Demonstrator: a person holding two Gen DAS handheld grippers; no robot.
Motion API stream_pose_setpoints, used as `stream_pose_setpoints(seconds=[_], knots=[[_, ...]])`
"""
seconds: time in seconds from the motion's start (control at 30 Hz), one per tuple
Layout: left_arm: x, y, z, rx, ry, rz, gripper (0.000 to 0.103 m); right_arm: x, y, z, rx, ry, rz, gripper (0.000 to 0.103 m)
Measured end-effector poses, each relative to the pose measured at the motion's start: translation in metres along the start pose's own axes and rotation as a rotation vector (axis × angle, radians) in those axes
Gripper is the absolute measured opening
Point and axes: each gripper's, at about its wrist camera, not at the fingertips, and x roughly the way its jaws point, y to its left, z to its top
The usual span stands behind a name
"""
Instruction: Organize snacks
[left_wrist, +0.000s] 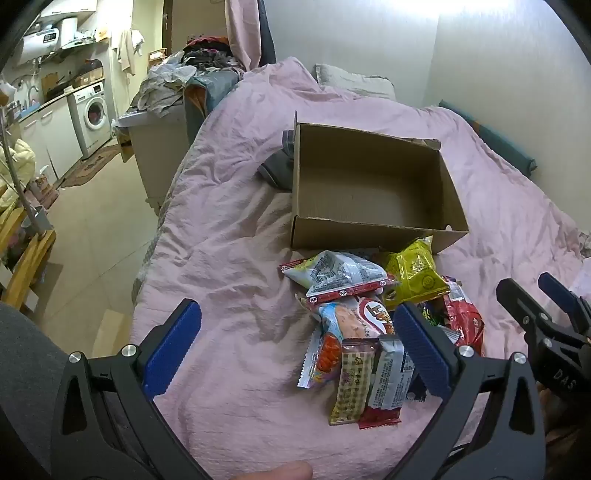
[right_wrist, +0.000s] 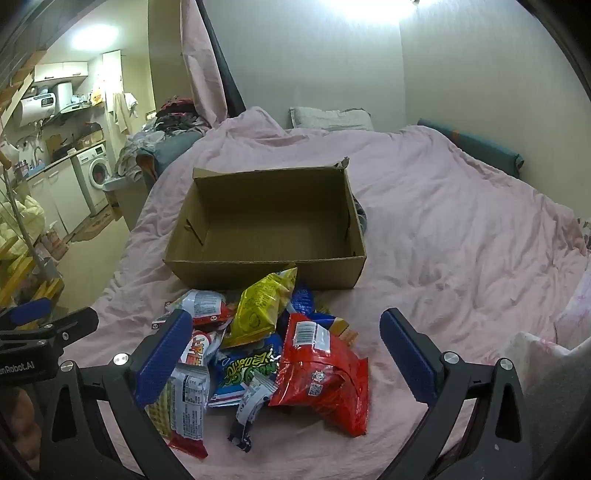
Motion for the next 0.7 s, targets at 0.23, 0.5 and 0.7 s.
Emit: stream_pose_setpoints(seconds=[0.23,0.5,0.7], knots=[[0.0001,-0.0001,0.0000,0.000,0.005,0.002,0.103,0.0004,-0.0010,0.0001,0.003,0.005,0.000,0.103],[0.0002,0.0002,0.0001,-0.001,0.004,0.002,0.103,-0.0001,-0.0014,0.0014,0.003,0.005,0.000,0.103],[0.0005,0.0001,0.0002,0.000,0.006,0.003,0.103,0.0004,-0.0020,0.0003,0.003,0.006,0.000,0.103]])
